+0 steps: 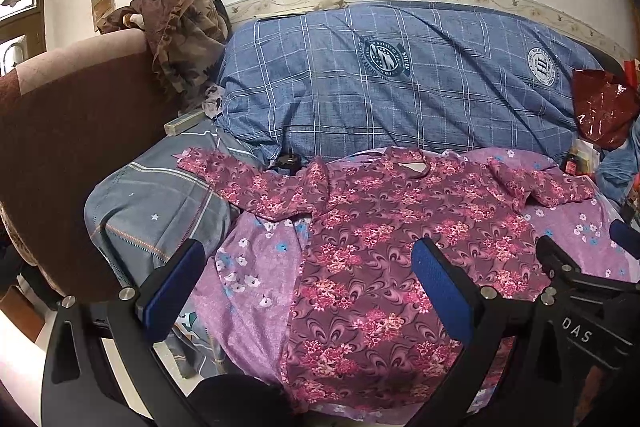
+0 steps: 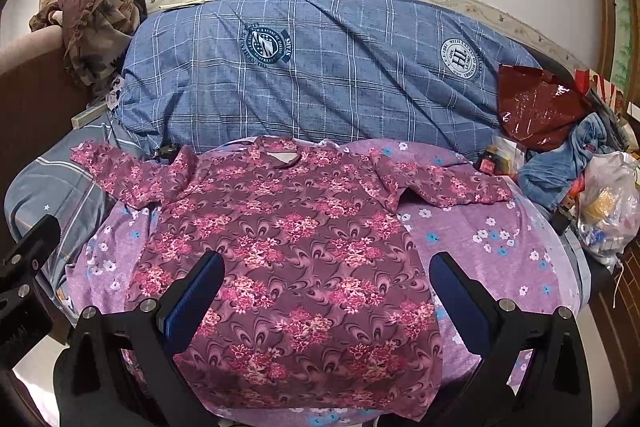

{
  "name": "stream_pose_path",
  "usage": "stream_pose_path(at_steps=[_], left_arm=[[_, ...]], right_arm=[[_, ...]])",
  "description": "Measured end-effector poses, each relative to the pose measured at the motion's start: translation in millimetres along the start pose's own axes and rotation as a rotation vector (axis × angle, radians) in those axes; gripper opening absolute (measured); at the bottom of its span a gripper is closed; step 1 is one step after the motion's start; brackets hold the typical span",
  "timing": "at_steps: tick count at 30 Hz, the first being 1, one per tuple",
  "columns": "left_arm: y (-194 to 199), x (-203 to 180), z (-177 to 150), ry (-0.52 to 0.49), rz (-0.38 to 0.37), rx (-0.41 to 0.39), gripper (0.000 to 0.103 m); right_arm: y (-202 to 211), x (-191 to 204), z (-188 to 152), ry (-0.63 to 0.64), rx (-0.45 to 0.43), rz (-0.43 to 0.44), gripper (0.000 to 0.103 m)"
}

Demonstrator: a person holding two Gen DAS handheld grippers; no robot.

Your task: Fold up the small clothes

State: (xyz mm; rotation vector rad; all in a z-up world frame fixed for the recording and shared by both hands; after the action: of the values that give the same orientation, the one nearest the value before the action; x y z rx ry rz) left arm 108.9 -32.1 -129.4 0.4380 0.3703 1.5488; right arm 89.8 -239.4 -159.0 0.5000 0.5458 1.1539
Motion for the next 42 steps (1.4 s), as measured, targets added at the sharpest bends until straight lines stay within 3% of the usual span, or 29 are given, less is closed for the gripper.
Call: stream_pose_path(at_steps=[29, 42], left_arm=[[-11, -4, -4, -0.010, 0.012, 0.020, 0.103], [-45, -22, 9, -0.031, 0.008, 0.028, 0.103]], right_arm=[[-10, -18, -6, -0.028, 0.012, -0.014, 0.103], [-39, -24, -1, -0.014, 0.032, -0.036, 0.103]])
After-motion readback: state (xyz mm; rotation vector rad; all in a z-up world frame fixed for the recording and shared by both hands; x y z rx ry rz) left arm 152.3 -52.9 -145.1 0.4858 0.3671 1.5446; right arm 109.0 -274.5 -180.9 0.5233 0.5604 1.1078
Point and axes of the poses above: each gripper's, at about its wrist camera, not at the fingertips, and y roughly against the way its jaws point, x to its left, z to its top, the point moved 8 cm from there along -y, roughly the way its jaws point, and after that the axes turned 5 degrees about y, right-handed, at the moved point
